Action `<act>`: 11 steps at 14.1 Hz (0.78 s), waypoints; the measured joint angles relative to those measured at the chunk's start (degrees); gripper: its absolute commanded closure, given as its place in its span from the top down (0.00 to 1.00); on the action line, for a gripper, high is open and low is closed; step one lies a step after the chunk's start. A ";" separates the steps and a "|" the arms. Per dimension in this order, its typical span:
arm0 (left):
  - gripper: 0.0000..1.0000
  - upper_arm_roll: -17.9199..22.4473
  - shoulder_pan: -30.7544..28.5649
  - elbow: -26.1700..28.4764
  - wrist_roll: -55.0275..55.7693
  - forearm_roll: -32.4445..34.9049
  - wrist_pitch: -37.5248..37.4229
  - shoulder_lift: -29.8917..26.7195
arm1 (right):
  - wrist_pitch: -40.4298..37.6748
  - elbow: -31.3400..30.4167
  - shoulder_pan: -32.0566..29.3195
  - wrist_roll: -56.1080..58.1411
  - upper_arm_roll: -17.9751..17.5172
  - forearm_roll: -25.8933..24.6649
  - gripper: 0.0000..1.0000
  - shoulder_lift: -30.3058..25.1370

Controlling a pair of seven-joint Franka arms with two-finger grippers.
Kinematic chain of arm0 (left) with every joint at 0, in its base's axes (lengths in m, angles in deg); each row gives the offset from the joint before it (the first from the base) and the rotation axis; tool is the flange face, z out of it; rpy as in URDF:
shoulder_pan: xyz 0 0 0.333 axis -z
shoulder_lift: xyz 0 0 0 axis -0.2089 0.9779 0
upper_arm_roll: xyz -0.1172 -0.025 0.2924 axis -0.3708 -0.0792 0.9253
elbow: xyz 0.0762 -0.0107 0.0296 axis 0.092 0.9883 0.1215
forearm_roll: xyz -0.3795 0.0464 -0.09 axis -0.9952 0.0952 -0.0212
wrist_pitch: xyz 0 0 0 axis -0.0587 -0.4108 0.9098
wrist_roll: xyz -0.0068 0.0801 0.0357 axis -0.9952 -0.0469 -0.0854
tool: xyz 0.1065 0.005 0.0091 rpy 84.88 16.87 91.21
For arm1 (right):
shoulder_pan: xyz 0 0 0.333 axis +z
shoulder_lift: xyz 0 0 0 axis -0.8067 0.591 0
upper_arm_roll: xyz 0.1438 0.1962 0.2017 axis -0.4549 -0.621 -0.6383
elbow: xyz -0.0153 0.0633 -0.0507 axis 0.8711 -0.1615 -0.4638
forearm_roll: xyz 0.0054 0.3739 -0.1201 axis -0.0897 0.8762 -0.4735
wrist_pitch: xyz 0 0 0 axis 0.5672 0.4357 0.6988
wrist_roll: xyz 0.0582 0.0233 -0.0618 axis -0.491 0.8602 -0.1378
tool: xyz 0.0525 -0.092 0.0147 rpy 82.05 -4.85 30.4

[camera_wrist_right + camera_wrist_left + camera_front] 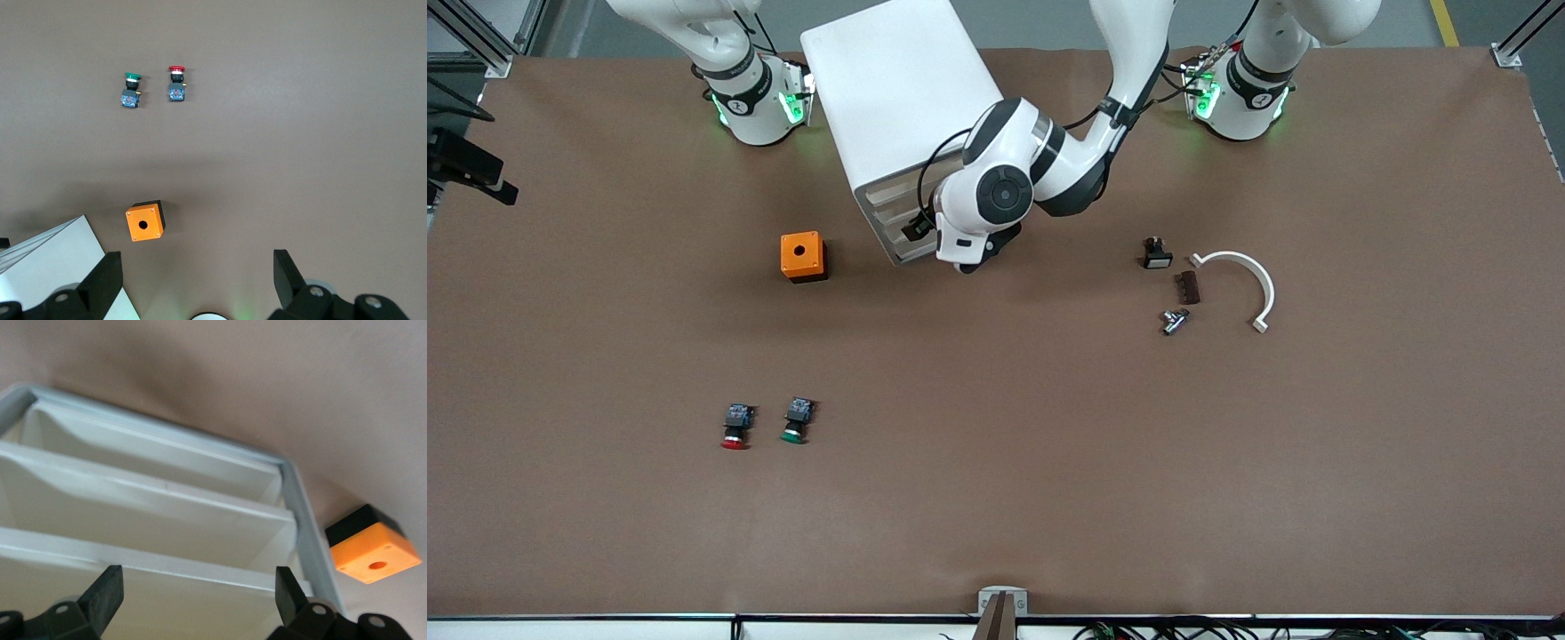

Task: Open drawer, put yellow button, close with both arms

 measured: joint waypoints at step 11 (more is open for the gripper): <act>0.99 4.30 -14.56 -5.60 -10.90 23.23 -11.61 -17.39 | 1.96 -5.28 0.00 0.54 -0.19 -0.06 1.00 -4.73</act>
